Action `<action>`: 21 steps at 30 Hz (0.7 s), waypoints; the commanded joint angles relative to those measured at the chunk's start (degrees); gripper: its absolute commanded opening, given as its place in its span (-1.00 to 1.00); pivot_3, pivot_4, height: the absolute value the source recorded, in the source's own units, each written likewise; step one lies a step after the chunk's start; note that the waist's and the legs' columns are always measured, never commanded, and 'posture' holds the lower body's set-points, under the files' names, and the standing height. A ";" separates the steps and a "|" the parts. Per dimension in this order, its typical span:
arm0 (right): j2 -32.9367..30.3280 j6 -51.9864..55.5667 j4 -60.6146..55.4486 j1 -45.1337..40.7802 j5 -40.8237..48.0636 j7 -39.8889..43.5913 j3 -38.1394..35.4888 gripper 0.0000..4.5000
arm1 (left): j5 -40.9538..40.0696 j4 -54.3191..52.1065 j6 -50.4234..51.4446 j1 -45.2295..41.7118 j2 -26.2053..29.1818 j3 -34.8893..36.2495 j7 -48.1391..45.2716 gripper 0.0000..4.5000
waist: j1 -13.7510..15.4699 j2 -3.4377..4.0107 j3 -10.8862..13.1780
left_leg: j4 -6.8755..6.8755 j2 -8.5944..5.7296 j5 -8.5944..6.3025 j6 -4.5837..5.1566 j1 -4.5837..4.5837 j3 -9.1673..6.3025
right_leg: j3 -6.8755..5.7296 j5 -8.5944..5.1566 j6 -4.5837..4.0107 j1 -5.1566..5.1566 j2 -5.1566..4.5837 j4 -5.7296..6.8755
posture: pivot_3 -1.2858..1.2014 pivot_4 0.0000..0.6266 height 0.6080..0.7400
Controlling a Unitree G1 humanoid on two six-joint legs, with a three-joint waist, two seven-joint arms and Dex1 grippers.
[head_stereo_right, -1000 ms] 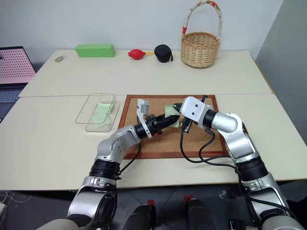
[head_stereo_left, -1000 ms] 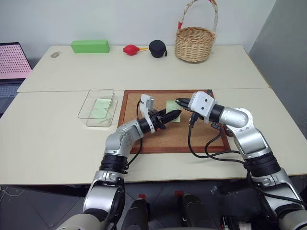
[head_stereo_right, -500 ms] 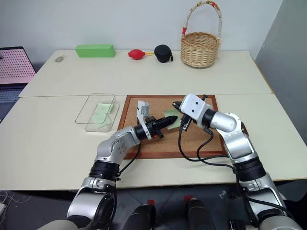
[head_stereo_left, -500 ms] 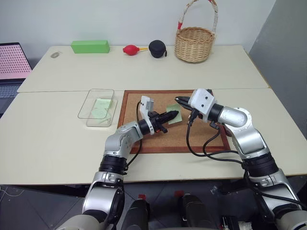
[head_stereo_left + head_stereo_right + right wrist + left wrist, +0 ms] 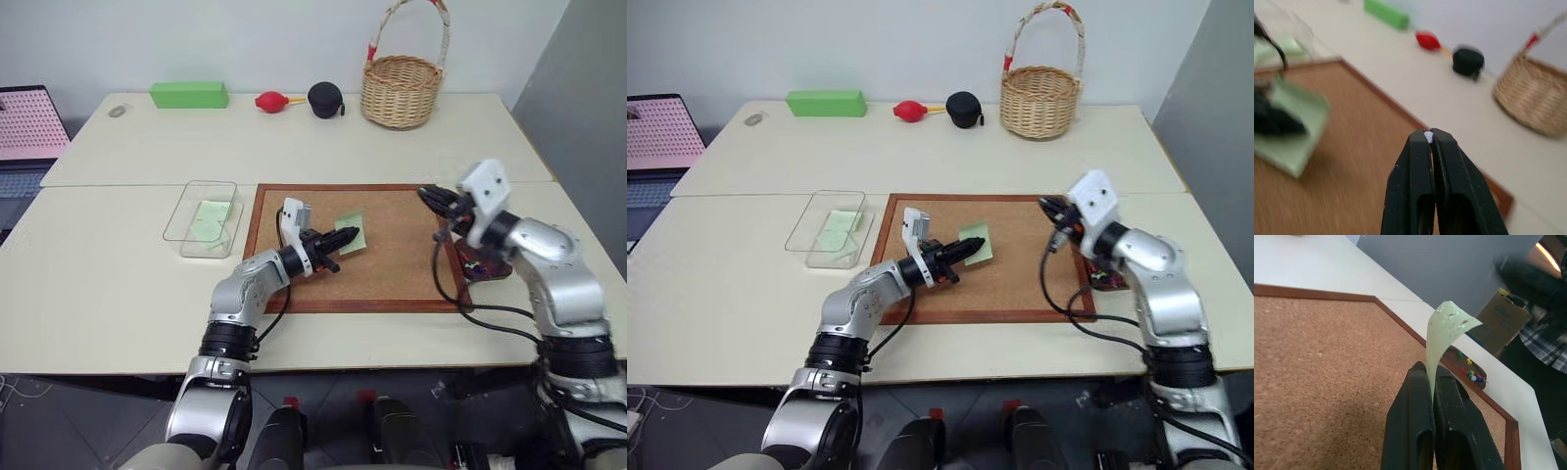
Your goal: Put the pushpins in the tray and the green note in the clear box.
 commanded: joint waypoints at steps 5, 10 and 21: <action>-8.83 5.52 2.85 6.17 -1.31 0.69 -2.99 -1.00 | 0.60 -6.08 0.43 -0.20 1.43 -1.31 0.22 -0.98 | -0.40 0.01 -0.01 | 0.02 0.02 0.00 0.01 0.10 0.10 | 0.09 -0.10 0.20 0.02 0.03 0.04 | 0.03 -0.52 1.00; -9.62 7.76 5.61 5.52 -0.80 1.25 -1.75 -0.79 | 1.20 -5.74 -0.15 -0.89 1.25 -1.43 0.80 -1.00 | -0.55 0.02 -0.01 | 0.02 0.06 0.01 0.01 0.20 0.13 | 0.13 -0.11 0.21 0.07 0.10 0.10 | 0.03 -0.52 1.00; -9.27 9.76 9.21 1.62 -0.37 2.35 -0.46 0.20 | 2.07 -5.72 -1.27 -0.89 1.16 -1.55 1.41 -1.00 | -0.25 0.02 -0.01 | 0.04 0.04 0.01 0.01 0.16 0.12 | 0.13 -0.09 0.23 0.07 0.08 0.06 | 0.03 -0.52 1.00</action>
